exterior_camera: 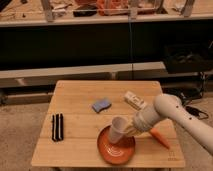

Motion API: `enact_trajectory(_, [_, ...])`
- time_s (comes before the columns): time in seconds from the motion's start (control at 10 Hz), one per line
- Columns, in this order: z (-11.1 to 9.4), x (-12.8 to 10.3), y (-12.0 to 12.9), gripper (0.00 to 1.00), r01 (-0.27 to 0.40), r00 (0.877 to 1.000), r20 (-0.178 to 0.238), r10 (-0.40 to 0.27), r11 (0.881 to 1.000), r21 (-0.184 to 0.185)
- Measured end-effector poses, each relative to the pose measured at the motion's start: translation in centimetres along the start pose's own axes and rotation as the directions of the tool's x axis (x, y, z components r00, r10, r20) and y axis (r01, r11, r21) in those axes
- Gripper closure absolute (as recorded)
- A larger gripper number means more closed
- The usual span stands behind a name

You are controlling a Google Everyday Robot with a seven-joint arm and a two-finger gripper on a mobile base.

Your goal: Place the ceramic cup in the ceramic bowl

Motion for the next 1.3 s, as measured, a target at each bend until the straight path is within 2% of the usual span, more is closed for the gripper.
enact_trajectory(1.3, [0.05,-0.08,-0.39,0.99,0.024,0.999,0.029,-0.024,1.0,0.004])
